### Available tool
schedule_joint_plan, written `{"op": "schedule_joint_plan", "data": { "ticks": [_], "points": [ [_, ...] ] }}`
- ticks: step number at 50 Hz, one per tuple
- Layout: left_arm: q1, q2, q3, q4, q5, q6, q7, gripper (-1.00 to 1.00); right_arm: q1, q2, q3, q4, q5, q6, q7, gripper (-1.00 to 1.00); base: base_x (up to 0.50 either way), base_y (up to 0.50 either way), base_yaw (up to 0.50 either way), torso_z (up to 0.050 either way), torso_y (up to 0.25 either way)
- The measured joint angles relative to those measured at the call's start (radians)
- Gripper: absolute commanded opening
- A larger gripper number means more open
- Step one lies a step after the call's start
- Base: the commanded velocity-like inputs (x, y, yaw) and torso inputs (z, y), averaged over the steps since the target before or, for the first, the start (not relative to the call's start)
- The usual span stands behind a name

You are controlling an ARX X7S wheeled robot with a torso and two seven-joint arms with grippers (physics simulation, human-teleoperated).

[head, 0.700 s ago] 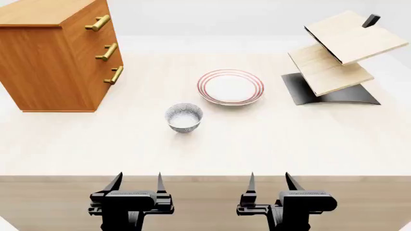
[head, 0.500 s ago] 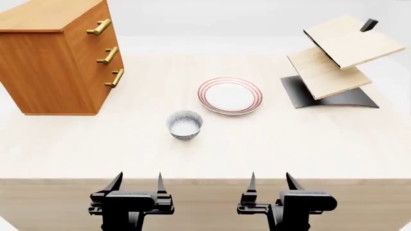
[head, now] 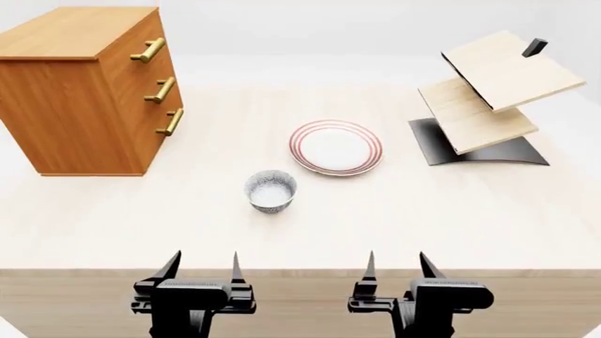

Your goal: Open the top drawer of the cabinet and put the bowl in it.

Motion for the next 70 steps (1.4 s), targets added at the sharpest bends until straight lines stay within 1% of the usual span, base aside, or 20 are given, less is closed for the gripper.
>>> {"op": "schedule_joint_plan", "data": {
  "ticks": [6,10,32,70],
  "points": [
    [-0.001,-0.008,0.009,0.003,-0.012,0.001,-0.005,1.0,0.005,0.007,-0.007,0.006,0.006,0.002,0.015,1.0,0.0,0.0,0.0,0.05,0.023],
    [-0.005,-0.012,0.015,0.001,-0.011,-0.003,-0.017,1.0,0.007,0.011,-0.012,0.009,0.008,0.001,0.024,1.0,0.0,0.0,0.0,0.0,0.0],
    [-0.025,-0.027,0.034,-0.005,-0.036,-0.056,-0.065,1.0,0.01,0.037,-0.043,0.008,0.005,0.007,0.075,1.0,0.0,0.5,0.0,0.0,0.0],
    [-0.021,-0.06,0.064,0.016,-0.093,-0.064,-0.1,1.0,0.011,0.064,-0.08,0.008,0.041,-0.001,0.114,1.0,0.0,0.5,0.0,0.0,0.0]
  ]
}}
